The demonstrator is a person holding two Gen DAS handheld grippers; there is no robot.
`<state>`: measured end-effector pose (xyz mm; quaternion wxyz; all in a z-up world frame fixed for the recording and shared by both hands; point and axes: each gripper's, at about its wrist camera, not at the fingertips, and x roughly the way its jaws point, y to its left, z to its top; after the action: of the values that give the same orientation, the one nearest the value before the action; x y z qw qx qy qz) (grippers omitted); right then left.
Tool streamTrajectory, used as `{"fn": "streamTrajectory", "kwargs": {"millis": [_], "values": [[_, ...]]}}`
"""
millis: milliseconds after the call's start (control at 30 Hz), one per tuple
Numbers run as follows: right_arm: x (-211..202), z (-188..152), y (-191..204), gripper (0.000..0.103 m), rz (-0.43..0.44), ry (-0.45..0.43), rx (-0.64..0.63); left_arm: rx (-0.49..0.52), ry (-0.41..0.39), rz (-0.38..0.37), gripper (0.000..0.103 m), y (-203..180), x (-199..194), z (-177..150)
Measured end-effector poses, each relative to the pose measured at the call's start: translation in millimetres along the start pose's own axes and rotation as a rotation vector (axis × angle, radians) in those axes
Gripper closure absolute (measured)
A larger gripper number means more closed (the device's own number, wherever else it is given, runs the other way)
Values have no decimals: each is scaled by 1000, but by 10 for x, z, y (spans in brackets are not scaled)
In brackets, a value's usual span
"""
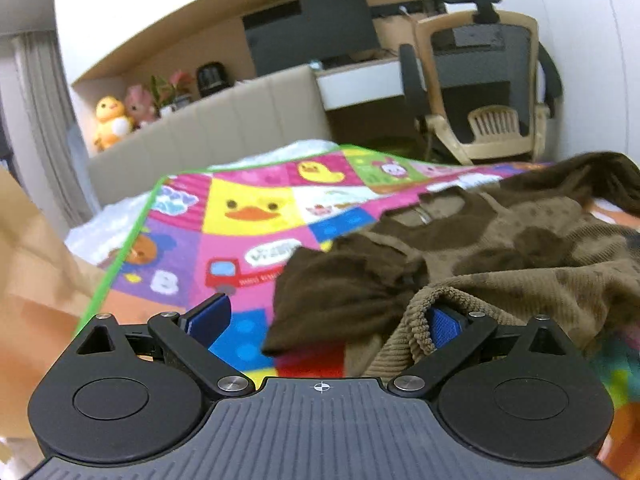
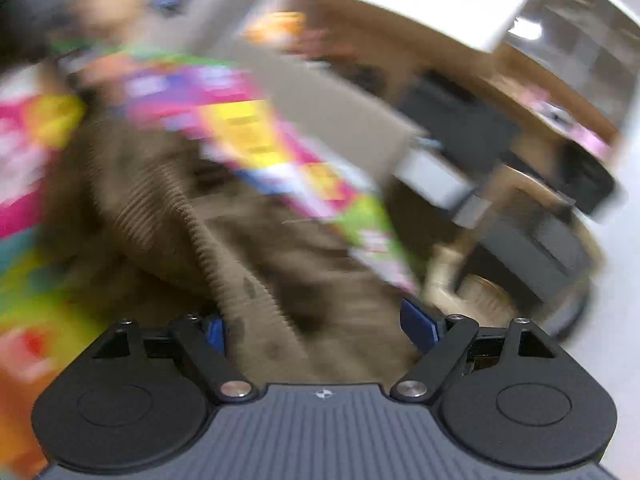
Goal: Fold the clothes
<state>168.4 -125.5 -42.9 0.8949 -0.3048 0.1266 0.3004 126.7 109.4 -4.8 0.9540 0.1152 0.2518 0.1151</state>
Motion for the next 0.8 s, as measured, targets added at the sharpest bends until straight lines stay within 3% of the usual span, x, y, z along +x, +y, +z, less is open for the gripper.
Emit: {"fn": "streamTrajectory", "kwargs": {"millis": [167, 267, 333, 367, 467, 600, 733, 800], "values": [[52, 85, -267, 18, -116, -26, 23, 81, 52, -58, 1, -112, -27, -269], [76, 136, -420, 18, -185, -43, 33, 86, 33, -14, 1, -45, -49, -244], [-37, 170, -362, 18, -215, -86, -31, 90, 20, 16, 1, 1, -64, -228], [-125, 231, -370, 18, -224, -116, -39, 90, 9, 32, 1, 28, -81, -209], [-426, 421, -408, 16, -244, -210, -46, 72, -142, 112, 1, 194, -390, 106], [-708, 444, -436, 8, -208, -241, -19, 68, -266, 138, 1, 230, -776, 318], [-734, 279, -282, 8, -93, -175, 27, 89, -184, 96, 0, 124, -665, 135], [-725, 209, -142, 8, 6, -138, 47, 87, -115, 73, 0, 90, -514, 9]]}}
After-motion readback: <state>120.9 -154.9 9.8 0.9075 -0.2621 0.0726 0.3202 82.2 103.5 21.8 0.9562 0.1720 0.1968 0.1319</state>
